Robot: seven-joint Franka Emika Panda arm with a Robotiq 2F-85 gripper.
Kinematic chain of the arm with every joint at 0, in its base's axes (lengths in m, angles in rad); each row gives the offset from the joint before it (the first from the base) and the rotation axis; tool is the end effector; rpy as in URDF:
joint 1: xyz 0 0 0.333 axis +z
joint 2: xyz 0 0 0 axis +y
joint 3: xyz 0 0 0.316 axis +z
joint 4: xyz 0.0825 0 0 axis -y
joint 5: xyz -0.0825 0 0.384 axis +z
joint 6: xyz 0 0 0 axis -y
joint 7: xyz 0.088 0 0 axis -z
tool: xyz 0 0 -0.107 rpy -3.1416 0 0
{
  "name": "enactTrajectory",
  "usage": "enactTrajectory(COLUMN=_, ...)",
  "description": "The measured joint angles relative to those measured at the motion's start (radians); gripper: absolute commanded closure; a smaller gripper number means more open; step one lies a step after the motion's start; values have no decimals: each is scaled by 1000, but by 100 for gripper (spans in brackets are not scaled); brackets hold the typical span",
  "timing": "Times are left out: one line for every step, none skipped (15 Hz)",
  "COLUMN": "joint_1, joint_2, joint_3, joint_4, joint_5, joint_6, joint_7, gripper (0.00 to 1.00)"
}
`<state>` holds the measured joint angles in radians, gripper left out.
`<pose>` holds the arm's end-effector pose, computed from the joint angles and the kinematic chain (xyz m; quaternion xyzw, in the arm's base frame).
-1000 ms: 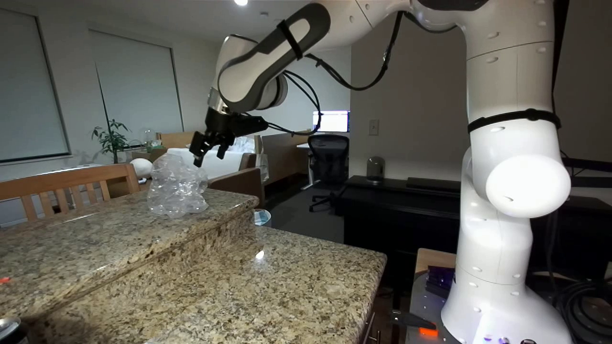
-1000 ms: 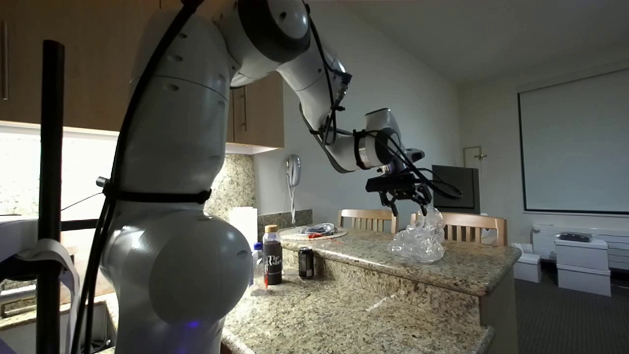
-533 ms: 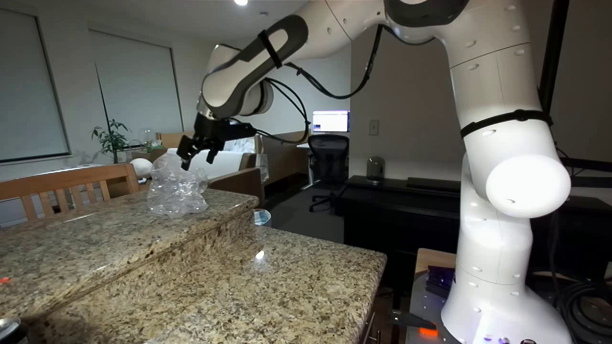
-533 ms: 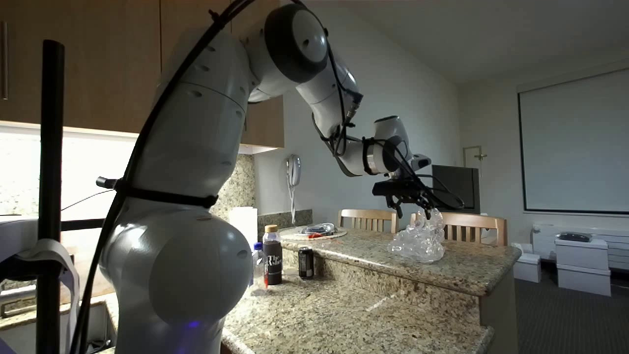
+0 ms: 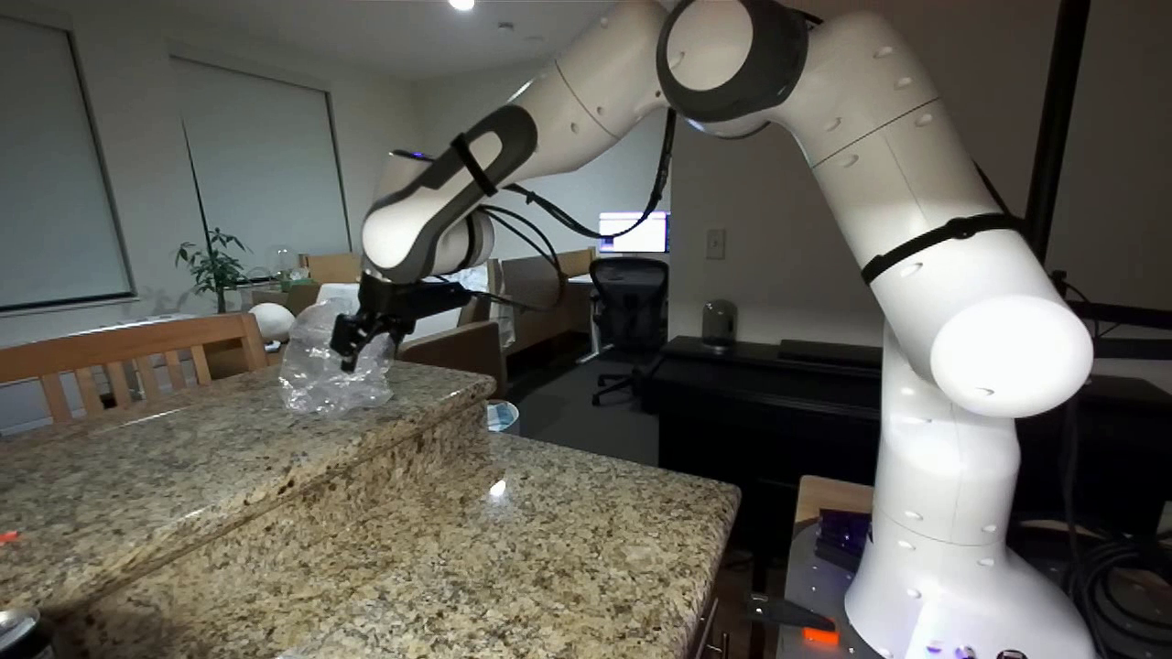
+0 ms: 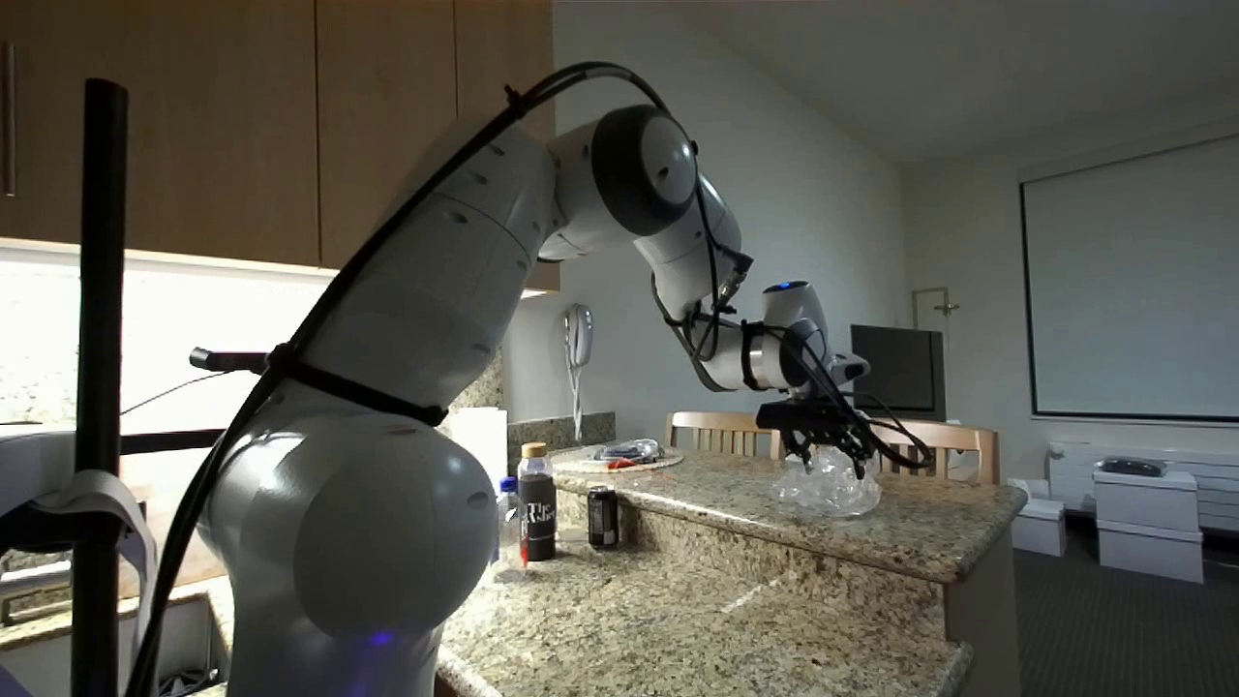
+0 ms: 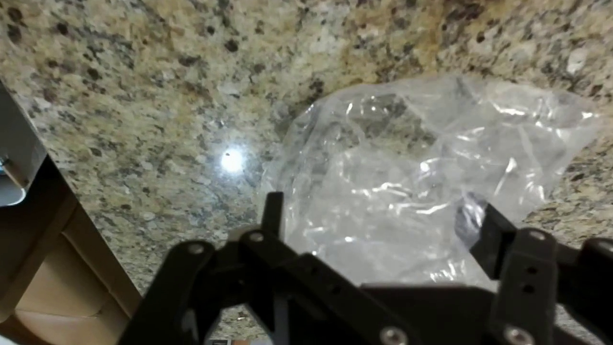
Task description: Remove the plastic from the top counter and put it on the bottom counter
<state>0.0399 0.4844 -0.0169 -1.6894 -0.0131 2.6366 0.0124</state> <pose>0.7095 0.0183 0.3680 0.9732 0.0119 0.2295 0.0039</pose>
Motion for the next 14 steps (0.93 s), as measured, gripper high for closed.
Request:
enactTrajectory(joint_1=0, joint_2=16, joint_3=-1, joint_4=17, joint_5=0, joint_6=0, joint_7=0, gripper=46)
enactTrajectory(joint_1=0, joint_2=28, joint_3=-1, joint_4=32, joint_5=0, joint_6=0, joint_7=0, gripper=53)
enactTrajectory(joint_1=0, joint_2=35, joint_3=0, joint_4=46, joint_5=0, joint_6=0, joint_7=0, gripper=59)
enactTrajectory(joint_1=0, joint_2=38, joint_3=1, joint_4=58, joint_5=0, joint_6=0, joint_7=0, gripper=66)
enactTrajectory(joint_1=0, joint_2=38, joint_3=3, joint_4=70, joint_5=0, joint_6=0, joint_7=0, gripper=72)
enactTrajectory(joint_1=0, joint_2=38, joint_3=5, joint_4=82, joint_5=0, joint_6=0, joint_7=0, gripper=80)
enactTrajectory(joint_1=0, joint_2=37, joint_3=6, joint_4=94, joint_5=0, joint_6=0, joint_7=0, gripper=85)
enactTrajectory(joint_1=0, joint_2=37, joint_3=7, joint_4=105, joint_5=0, joint_6=0, joint_7=0, gripper=90)
enactTrajectory(joint_1=-1, joint_2=37, joint_3=8, joint_4=112, joint_5=1, joint_6=0, joint_7=0, gripper=90)
enactTrajectory(joint_1=-3, joint_2=37, joint_3=9, joint_4=116, joint_5=5, joint_6=-1, joint_7=0, gripper=93)
enactTrajectory(joint_1=-7, joint_2=37, joint_3=14, joint_4=117, joint_5=10, joint_6=-1, joint_7=-1, gripper=94)
enactTrajectory(joint_1=-14, joint_2=37, joint_3=21, joint_4=117, joint_5=17, joint_6=-3, joint_7=-1, gripper=96)
enactTrajectory(joint_1=-21, joint_2=37, joint_3=28, joint_4=117, joint_5=26, joint_6=-7, joint_7=-2, gripper=91)
enactTrajectory(joint_1=-28, joint_2=37, joint_3=34, joint_4=117, joint_5=34, joint_6=-11, joint_7=-3, gripper=90)
